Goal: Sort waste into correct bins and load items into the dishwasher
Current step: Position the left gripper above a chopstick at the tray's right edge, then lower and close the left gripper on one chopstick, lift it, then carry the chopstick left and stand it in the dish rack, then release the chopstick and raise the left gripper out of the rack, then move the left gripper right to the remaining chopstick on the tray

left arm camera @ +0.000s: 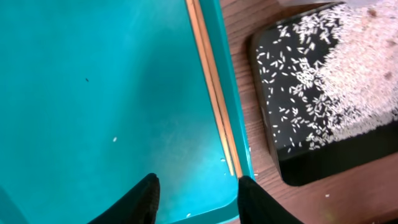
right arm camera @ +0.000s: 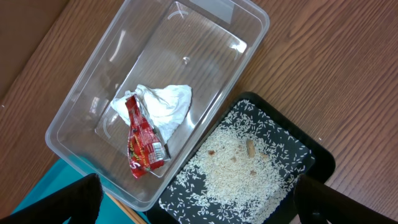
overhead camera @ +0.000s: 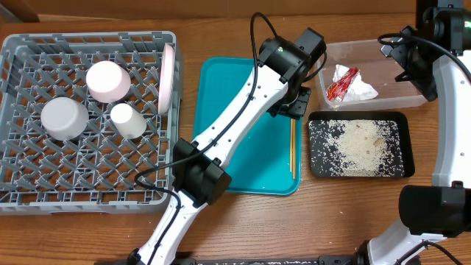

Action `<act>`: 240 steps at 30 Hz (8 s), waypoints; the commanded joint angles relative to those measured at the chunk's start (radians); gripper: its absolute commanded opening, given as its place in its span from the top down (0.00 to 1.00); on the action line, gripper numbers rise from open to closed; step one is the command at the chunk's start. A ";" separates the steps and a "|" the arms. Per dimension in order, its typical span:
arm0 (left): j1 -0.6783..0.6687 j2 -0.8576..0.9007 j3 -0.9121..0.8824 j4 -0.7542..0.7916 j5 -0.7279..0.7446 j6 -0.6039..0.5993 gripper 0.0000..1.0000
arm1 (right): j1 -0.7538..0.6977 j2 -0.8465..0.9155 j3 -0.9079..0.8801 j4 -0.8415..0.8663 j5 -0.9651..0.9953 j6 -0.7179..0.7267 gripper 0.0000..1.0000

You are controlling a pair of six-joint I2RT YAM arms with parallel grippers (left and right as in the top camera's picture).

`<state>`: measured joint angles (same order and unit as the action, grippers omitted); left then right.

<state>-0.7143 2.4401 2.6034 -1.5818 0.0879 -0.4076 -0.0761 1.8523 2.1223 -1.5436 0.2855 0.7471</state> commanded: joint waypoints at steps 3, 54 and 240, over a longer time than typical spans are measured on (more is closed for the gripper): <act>-0.014 0.082 -0.001 0.000 -0.015 -0.092 0.53 | 0.003 -0.006 0.002 0.005 0.012 -0.004 0.00; -0.066 0.255 -0.019 0.210 -0.203 -0.395 0.73 | 0.003 -0.006 0.002 0.005 0.009 -0.004 0.00; -0.151 -0.187 -0.739 0.699 -0.320 -0.420 0.57 | 0.003 -0.006 0.002 0.005 0.009 -0.004 0.00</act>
<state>-0.8513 2.2196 1.8694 -0.8860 -0.1936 -0.8135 -0.0761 1.8523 2.1223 -1.5417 0.2852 0.7467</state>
